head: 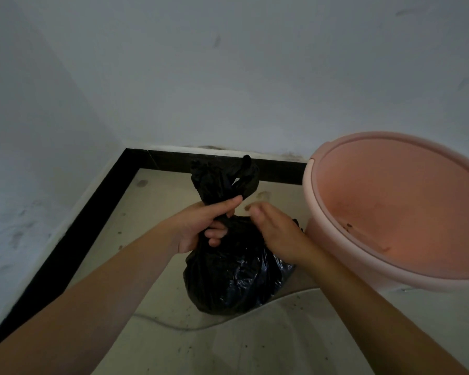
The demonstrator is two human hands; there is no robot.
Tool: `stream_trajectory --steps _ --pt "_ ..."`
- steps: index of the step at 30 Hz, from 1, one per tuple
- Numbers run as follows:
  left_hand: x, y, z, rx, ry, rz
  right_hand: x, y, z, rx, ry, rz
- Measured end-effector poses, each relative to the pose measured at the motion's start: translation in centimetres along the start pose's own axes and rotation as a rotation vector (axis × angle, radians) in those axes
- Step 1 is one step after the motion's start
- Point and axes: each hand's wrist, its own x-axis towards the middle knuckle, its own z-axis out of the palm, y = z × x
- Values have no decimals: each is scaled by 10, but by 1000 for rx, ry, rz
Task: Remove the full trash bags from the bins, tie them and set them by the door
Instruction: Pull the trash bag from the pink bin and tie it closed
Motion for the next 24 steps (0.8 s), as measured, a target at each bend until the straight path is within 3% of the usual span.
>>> stream_trajectory --steps 2,4,7,10,16,20,24 --pt "-1 0 1 23 18 -6 5 -15 -2 335 38 150" --pt "-2 -1 1 43 20 -16 14 -31 -7 485 95 157" --pt "-5 -6 -3 39 -1 -15 29 -44 -11 550 206 72" --pt "-4 -9 -13 -135 16 65 35 -38 -3 603 335 137" --pt "4 -15 -30 -390 113 170 14 -29 12 779 363 216" --pt "5 -8 -32 -463 158 278 8 -21 17 826 196 277" --pt "2 -10 -35 -499 75 279 -1 -10 20 591 -80 447"
